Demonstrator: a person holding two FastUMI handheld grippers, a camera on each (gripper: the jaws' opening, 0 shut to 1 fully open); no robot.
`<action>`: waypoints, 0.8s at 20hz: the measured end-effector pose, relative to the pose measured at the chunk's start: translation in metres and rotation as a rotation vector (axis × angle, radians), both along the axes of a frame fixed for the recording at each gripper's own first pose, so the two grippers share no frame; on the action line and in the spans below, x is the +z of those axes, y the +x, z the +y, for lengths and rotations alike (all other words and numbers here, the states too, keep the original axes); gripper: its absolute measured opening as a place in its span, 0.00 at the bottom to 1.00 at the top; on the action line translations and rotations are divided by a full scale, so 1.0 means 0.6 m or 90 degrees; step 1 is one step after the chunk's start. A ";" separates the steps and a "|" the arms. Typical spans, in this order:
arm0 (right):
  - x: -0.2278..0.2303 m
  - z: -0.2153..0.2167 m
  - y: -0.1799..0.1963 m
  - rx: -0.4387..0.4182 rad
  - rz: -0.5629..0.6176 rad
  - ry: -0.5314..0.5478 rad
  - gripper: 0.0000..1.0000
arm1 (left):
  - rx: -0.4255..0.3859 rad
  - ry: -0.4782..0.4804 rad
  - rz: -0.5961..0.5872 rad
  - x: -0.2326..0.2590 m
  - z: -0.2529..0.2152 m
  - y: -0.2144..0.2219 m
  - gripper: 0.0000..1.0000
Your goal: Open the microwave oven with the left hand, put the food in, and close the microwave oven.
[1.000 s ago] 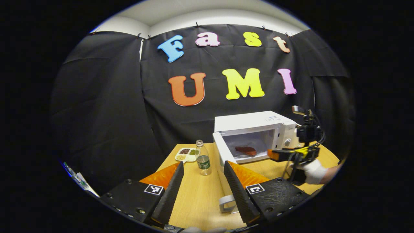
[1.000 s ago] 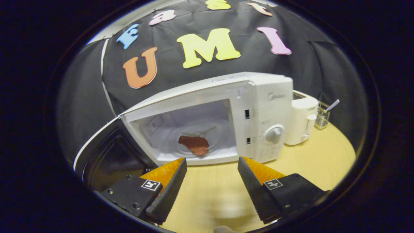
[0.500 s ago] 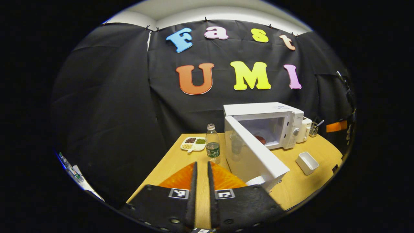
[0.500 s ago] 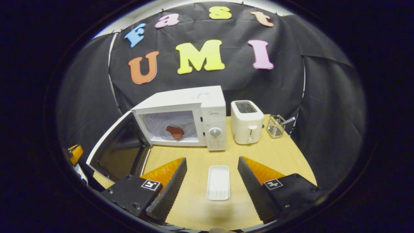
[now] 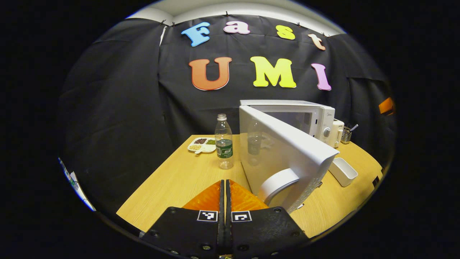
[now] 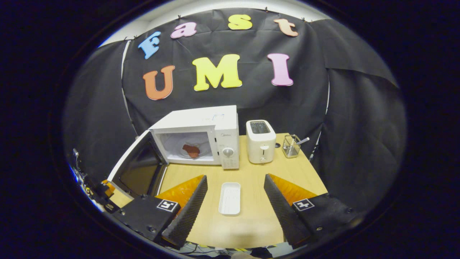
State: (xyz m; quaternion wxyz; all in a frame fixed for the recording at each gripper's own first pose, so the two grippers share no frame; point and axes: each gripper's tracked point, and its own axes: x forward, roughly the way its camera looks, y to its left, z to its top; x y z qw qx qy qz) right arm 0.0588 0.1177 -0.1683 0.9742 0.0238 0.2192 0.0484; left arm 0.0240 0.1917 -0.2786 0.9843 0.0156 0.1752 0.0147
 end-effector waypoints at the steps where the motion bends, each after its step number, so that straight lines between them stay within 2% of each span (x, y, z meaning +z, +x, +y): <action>1: 0.004 -0.002 0.003 0.003 -0.005 -0.004 1.00 | 0.002 0.011 0.004 -0.002 -0.005 0.000 0.00; 6: 0.005 -0.010 0.024 0.027 -0.010 -0.003 1.00 | -0.026 0.013 0.022 -0.009 -0.063 0.005 0.00; 14: 0.003 -0.069 0.053 0.005 0.002 0.008 1.00 | -0.098 -0.009 0.017 0.001 -0.200 0.045 0.00; 15: 0.005 -0.079 0.057 -0.001 0.001 0.010 0.91 | -0.111 -0.007 0.018 0.002 -0.218 0.053 0.00; 16: 0.007 -0.091 0.059 -0.009 0.000 0.010 1.00 | -0.124 -0.006 0.018 0.002 -0.234 0.059 0.00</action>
